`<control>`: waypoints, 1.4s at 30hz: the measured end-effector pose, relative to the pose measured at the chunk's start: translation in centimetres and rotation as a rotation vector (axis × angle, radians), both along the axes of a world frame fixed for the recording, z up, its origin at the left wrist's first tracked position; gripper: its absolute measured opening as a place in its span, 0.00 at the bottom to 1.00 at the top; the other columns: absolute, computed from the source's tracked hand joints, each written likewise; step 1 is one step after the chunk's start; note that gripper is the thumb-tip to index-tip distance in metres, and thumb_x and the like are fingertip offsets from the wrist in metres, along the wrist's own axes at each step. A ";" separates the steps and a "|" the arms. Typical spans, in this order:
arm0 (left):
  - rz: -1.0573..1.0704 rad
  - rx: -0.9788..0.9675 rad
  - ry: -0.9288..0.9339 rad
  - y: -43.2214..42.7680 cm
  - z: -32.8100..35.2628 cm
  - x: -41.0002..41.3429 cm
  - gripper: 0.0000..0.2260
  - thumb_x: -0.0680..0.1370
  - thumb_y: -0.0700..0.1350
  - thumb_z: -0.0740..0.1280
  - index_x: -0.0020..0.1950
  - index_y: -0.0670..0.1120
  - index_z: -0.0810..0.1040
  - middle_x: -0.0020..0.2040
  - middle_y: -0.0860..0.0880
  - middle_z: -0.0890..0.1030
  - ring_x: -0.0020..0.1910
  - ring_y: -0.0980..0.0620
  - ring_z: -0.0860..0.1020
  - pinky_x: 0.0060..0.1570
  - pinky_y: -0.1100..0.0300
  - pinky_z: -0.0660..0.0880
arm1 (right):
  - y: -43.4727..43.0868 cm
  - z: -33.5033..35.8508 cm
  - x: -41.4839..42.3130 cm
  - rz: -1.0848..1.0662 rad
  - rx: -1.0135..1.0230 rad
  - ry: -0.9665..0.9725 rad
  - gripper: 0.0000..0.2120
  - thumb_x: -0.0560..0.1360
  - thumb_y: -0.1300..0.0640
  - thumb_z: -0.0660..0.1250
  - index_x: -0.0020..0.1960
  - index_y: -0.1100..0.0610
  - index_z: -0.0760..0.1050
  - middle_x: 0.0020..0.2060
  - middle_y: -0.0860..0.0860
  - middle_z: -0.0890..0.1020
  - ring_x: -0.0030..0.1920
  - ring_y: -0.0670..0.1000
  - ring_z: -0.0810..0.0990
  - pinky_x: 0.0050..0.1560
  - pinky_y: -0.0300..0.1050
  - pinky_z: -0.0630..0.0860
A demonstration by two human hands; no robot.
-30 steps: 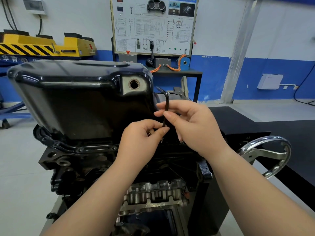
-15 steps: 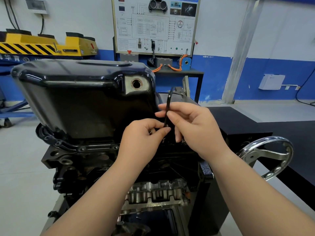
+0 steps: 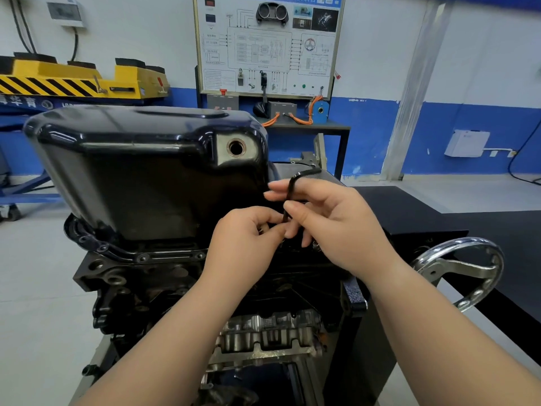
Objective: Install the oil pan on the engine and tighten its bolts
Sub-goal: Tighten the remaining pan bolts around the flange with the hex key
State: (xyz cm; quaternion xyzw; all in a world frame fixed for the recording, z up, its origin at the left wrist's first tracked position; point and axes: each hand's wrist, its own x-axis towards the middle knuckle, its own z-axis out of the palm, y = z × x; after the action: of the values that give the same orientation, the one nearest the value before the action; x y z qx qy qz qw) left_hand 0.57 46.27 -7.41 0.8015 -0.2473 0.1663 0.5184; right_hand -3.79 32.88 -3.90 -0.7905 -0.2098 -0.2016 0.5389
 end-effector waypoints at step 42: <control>-0.043 -0.113 -0.073 0.3 0.2 -0.1 0.11 0.70 0.47 0.72 0.30 0.60 0.78 0.21 0.56 0.68 0.23 0.60 0.65 0.26 0.71 0.63 | 0.8 0.1 0.1 -0.110 0.058 -0.044 0.08 0.73 0.63 0.69 0.41 0.49 0.78 0.33 0.50 0.82 0.30 0.47 0.76 0.29 0.40 0.76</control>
State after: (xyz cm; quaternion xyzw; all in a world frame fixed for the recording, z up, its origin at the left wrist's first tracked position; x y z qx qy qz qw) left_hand 0.49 46.53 -7.22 0.7589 -0.2733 0.1978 0.5570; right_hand -3.71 33.70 -3.81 -0.7802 -0.1722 -0.2543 0.5449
